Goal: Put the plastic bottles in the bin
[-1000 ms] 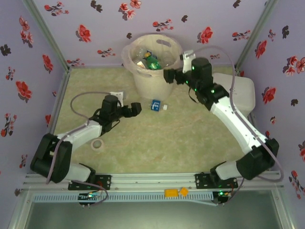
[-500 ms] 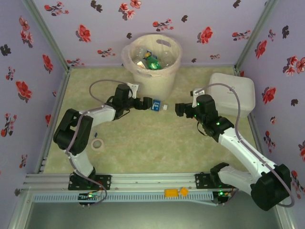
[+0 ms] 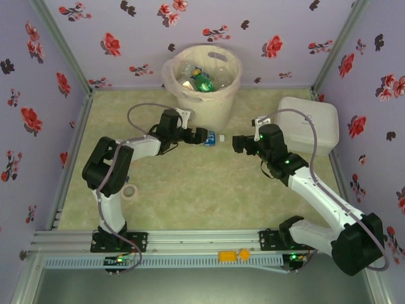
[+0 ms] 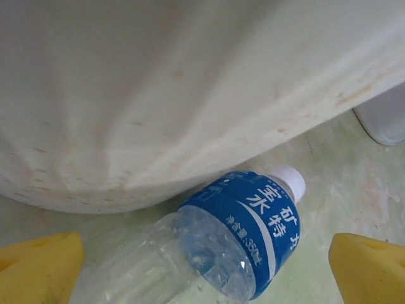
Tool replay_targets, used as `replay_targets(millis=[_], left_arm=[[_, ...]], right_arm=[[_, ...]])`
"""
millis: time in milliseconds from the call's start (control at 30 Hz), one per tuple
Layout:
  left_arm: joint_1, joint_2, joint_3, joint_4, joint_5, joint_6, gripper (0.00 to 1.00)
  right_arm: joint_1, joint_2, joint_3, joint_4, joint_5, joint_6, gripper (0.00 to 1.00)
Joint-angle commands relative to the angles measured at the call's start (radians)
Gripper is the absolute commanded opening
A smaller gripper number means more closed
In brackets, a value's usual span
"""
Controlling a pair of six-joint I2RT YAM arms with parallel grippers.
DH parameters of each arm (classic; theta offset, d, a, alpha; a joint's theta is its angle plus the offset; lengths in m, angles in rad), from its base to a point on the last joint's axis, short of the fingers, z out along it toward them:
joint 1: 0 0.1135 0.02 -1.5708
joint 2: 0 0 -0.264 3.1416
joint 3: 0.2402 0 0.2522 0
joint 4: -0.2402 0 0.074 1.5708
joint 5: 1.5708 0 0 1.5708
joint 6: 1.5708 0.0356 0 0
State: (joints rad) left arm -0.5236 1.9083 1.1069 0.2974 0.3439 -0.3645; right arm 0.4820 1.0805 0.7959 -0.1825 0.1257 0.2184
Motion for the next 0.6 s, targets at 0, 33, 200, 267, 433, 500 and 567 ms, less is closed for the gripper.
replay_targets(millis=[0,33,200,267,433,500,567], left_arm=[[-0.036,-0.022,-0.038,-0.040,0.018,-0.048,1.00],[-0.045,-0.036,-0.057,-0.039,0.016,-0.057,1.00],[-0.096,-0.111,-0.142,-0.033,0.002,-0.088,1.00],[-0.112,-0.120,-0.143,-0.049,-0.017,-0.079,1.00],[-0.137,-0.059,-0.038,-0.205,-0.120,-0.026,1.00],[-0.155,-0.012,0.042,-0.298,-0.172,0.009,1.00],[-0.179,0.034,0.117,-0.384,-0.222,0.048,1.00]], right_arm=[[-0.008,0.004,0.000,0.032,0.033,0.008,1.00],[-0.007,0.010,-0.001,0.032,0.034,0.009,1.00],[-0.008,0.045,0.013,0.040,0.022,0.013,1.00],[-0.009,0.064,0.023,0.046,0.019,0.018,1.00],[-0.009,0.106,0.040,0.051,-0.010,0.048,1.00],[-0.009,0.112,0.039,0.045,-0.017,0.059,1.00],[-0.008,0.109,0.036,0.039,-0.016,0.063,1.00]])
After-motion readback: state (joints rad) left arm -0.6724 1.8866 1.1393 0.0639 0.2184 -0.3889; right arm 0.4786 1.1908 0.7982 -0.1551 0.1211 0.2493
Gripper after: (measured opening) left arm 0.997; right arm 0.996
